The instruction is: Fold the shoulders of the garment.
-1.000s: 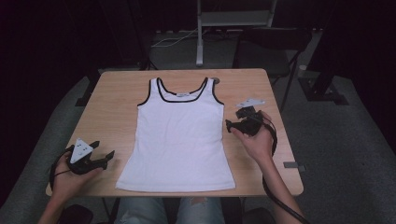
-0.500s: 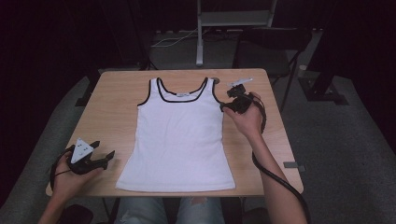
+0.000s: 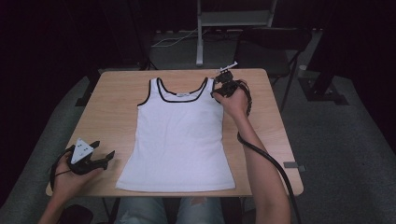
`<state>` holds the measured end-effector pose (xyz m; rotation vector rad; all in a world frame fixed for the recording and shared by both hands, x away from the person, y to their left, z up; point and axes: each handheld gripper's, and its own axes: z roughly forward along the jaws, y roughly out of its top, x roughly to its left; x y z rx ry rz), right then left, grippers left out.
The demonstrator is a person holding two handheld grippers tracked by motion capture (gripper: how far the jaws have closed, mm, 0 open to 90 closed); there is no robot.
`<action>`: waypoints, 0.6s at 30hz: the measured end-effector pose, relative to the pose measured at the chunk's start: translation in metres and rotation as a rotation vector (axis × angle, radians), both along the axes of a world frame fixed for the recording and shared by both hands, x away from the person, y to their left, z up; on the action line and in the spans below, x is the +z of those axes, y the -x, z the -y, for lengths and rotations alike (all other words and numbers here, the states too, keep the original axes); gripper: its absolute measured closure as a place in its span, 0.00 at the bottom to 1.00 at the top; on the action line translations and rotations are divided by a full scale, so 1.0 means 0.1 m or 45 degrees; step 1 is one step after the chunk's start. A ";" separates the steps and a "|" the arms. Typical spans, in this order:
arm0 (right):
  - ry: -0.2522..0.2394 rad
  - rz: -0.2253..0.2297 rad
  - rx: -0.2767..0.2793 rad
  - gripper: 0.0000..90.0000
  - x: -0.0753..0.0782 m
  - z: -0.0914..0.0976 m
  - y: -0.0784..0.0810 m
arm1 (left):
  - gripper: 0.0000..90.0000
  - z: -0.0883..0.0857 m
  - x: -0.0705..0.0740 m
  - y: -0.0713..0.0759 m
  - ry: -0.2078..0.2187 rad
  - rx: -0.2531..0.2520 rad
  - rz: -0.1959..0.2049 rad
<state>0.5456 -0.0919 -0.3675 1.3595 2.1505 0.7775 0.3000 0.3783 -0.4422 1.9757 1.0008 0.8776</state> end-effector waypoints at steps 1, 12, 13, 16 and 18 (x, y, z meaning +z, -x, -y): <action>0.000 -0.003 -0.008 0.30 0.00 -0.01 -0.03 | 0.33 0.00 0.00 0.00 -0.001 0.000 0.001; 0.022 -0.056 -0.052 0.33 -0.08 -0.13 -0.36 | 0.33 0.00 0.00 0.00 -0.004 -0.002 0.005; 0.023 -0.060 -0.056 0.34 -0.09 -0.13 -0.38 | 0.33 0.00 0.00 0.00 -0.003 -0.003 0.007; 0.024 -0.073 -0.073 0.35 -0.15 -0.14 -0.45 | 0.33 0.00 0.00 0.00 -0.003 -0.003 0.007; 0.013 -0.080 -0.089 0.36 -0.18 -0.12 -0.49 | 0.33 0.01 0.00 0.00 -0.004 -0.002 0.007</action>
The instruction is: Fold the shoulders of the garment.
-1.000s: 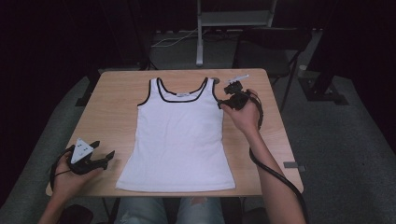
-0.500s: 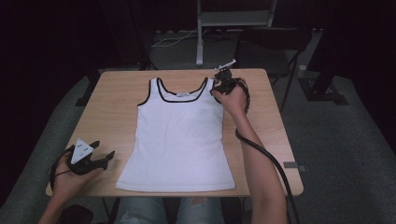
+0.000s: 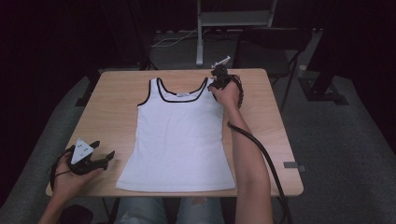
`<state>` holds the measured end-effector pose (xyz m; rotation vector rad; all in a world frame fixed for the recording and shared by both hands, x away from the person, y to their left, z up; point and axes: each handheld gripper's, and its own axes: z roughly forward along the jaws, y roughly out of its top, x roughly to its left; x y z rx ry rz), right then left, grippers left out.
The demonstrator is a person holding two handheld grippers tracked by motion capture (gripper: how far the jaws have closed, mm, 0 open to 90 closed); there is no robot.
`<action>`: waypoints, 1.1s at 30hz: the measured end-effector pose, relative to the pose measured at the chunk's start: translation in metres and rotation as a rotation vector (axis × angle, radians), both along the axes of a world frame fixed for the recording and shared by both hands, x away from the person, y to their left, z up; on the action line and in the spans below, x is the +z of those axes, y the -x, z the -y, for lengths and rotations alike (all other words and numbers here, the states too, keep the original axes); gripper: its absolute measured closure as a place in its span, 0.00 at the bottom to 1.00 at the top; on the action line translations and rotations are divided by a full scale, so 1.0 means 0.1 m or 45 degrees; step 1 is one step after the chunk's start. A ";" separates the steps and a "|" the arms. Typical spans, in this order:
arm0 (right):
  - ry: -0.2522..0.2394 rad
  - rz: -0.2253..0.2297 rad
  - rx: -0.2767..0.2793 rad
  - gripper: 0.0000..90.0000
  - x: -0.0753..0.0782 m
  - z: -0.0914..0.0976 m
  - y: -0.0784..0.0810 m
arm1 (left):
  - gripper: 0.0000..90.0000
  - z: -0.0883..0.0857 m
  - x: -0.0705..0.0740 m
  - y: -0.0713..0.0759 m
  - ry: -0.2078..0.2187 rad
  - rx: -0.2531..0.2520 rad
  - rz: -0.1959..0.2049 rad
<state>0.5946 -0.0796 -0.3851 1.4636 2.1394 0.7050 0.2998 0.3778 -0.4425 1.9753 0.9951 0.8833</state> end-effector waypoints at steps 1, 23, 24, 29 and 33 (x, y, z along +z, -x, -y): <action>-0.008 -0.005 -0.010 0.36 -0.01 0.01 -0.02 | 0.33 0.00 0.00 0.00 -0.005 -0.002 0.000; 0.007 -0.053 -0.026 0.48 -0.35 -0.17 -0.22 | 0.33 0.01 0.00 0.00 -0.018 -0.004 0.002; 0.007 -0.059 -0.025 0.48 -0.36 -0.17 -0.22 | 0.33 0.01 0.00 0.00 -0.014 -0.004 0.003; -0.010 -0.049 -0.020 0.50 -0.38 -0.18 -0.22 | 0.33 0.01 0.00 0.00 -0.017 -0.001 -0.002; -0.056 -0.043 -0.007 0.60 -0.39 -0.17 -0.22 | 0.33 0.02 0.00 0.00 -0.028 -0.005 -0.001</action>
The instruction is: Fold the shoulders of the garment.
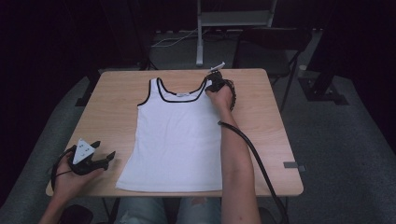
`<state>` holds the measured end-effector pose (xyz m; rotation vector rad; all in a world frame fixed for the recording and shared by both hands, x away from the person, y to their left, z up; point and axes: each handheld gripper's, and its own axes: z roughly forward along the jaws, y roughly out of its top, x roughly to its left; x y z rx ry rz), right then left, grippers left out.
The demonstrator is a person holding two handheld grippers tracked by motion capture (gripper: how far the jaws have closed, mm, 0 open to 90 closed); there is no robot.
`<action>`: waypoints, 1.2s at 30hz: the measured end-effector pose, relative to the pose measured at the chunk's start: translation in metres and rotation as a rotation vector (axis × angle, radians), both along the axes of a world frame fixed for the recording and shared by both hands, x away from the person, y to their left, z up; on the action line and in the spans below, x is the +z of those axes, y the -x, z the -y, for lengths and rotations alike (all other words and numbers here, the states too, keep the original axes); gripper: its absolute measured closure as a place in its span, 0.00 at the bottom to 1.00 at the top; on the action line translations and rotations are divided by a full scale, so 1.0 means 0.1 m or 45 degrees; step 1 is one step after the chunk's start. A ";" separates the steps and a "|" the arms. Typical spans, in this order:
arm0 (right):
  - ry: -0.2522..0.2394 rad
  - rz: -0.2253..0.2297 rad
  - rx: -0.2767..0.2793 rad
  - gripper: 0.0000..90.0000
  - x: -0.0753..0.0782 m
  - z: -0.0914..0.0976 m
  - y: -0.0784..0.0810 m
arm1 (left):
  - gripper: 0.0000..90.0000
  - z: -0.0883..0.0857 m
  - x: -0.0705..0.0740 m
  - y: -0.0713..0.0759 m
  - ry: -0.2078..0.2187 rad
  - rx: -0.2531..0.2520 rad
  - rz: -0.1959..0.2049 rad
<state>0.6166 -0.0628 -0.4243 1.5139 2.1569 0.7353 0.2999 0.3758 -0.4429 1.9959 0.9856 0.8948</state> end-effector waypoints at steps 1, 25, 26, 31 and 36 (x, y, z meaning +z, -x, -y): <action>-0.013 0.011 0.007 0.65 -0.01 0.00 0.01 | 0.33 0.00 0.00 0.00 0.002 0.000 0.001; -0.183 0.057 0.067 0.96 0.04 -0.02 0.16 | 0.33 0.00 0.00 0.02 0.002 -0.004 0.016; -0.190 0.064 0.074 0.96 0.06 -0.02 0.18 | 0.33 0.00 0.00 0.01 0.000 -0.004 0.015; -0.213 0.094 0.108 0.96 0.14 -0.03 0.27 | 0.33 0.01 0.00 0.02 -0.012 -0.007 0.020; -0.220 0.120 0.140 0.96 0.20 -0.06 0.37 | 0.33 0.00 0.00 0.02 -0.014 -0.006 0.023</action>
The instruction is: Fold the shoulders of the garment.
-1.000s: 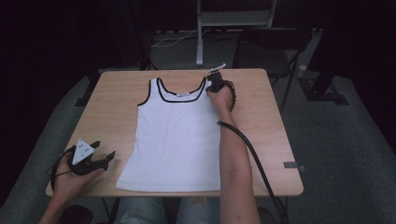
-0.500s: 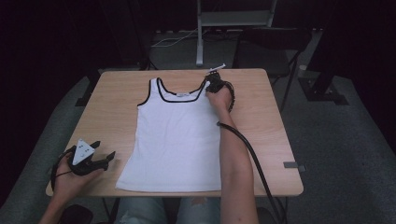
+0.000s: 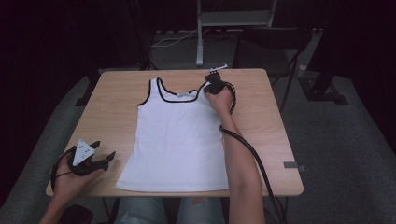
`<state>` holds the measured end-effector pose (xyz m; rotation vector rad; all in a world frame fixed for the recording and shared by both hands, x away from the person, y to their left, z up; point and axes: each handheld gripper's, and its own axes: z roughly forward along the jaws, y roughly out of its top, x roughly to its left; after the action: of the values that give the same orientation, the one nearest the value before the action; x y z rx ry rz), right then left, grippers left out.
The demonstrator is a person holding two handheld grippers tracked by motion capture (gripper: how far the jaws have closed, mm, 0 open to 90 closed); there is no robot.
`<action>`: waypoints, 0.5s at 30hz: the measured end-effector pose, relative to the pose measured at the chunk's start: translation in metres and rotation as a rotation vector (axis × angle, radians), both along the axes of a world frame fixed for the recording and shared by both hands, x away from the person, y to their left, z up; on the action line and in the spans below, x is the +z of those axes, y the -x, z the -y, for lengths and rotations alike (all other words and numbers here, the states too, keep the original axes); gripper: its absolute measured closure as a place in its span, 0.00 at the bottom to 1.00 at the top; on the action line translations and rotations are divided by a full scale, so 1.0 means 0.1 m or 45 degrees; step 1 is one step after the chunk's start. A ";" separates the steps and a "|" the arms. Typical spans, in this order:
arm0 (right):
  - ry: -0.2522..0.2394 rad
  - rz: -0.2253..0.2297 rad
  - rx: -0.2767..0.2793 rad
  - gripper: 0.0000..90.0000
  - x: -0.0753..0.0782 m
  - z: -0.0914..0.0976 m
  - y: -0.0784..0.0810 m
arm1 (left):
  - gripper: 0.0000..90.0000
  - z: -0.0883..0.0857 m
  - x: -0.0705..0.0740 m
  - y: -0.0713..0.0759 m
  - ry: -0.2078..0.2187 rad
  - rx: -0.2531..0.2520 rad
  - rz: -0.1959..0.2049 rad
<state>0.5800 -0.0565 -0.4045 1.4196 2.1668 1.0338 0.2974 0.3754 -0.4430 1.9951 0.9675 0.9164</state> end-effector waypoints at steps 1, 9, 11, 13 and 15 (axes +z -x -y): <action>-0.002 0.006 0.002 0.96 0.01 -0.01 0.02 | 0.33 0.00 0.00 0.00 0.001 0.000 0.001; 0.018 0.053 0.042 0.96 0.08 -0.06 0.15 | 0.33 0.00 0.00 0.00 -0.003 0.003 0.002; 0.022 0.065 0.045 0.96 0.10 -0.05 0.19 | 0.33 0.00 0.00 0.01 -0.001 0.006 0.003; 0.034 0.078 0.056 0.96 0.11 -0.05 0.25 | 0.33 0.00 0.00 0.00 -0.003 0.007 0.002; 0.035 0.094 0.064 0.96 0.13 -0.05 0.31 | 0.33 0.00 0.00 0.00 -0.006 0.008 -0.001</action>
<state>0.5495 -0.0518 -0.3917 1.3001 2.1652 1.0529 0.2973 0.3756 -0.4431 1.9978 0.9729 0.9224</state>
